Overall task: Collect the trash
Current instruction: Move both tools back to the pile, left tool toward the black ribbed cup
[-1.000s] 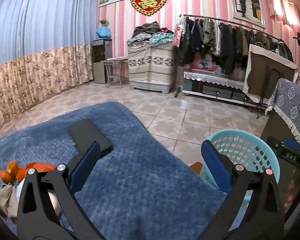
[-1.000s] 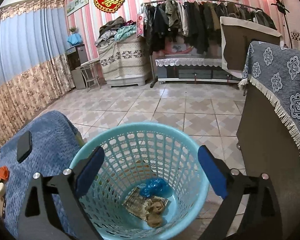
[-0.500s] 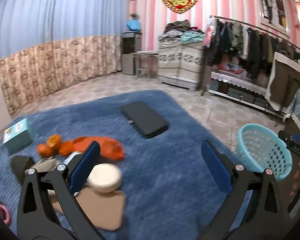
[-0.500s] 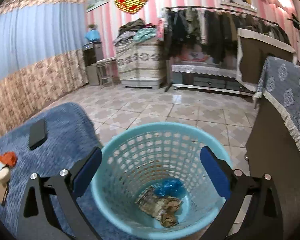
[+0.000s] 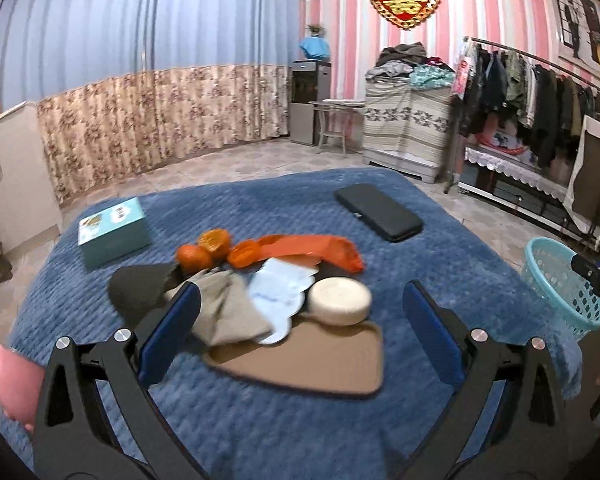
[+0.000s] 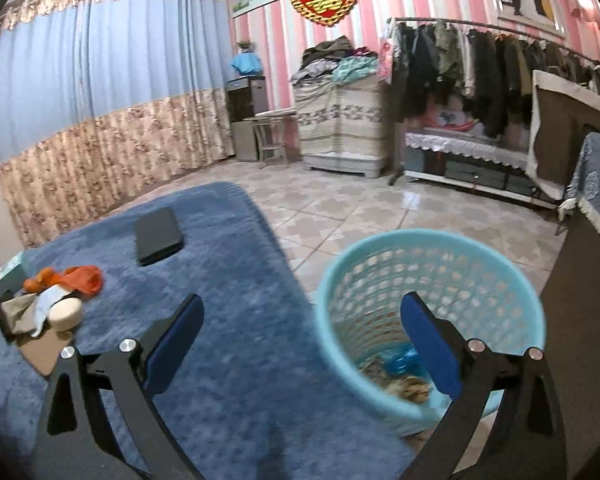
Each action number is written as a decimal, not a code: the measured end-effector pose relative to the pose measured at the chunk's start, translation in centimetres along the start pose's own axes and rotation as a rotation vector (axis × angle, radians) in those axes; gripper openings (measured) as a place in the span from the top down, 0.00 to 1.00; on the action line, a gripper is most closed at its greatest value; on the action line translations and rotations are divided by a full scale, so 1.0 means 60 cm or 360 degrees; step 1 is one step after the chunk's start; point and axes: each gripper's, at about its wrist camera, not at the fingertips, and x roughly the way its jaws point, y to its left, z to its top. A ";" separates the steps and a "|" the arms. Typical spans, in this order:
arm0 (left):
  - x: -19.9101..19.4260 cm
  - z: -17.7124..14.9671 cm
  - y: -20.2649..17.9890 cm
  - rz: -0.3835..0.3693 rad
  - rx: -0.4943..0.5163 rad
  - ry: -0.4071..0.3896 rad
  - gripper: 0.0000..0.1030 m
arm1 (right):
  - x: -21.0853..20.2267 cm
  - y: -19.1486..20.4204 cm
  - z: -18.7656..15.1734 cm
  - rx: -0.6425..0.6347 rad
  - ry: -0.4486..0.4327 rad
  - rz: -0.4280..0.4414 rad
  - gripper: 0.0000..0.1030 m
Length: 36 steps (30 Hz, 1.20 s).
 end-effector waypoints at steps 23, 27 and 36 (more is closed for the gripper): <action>0.044 -0.043 0.195 0.0256 -0.0173 0.0100 0.05 | 0.032 0.130 -0.056 -0.0276 0.0180 0.0172 0.06; 0.074 -0.044 0.217 0.0271 -0.0187 0.0152 0.05 | 0.038 0.148 -0.061 -0.0293 0.0204 0.0199 0.06; 0.131 -0.037 0.230 0.0238 -0.0228 0.0259 0.05 | 0.060 0.185 -0.065 -0.0315 0.0264 0.0256 0.06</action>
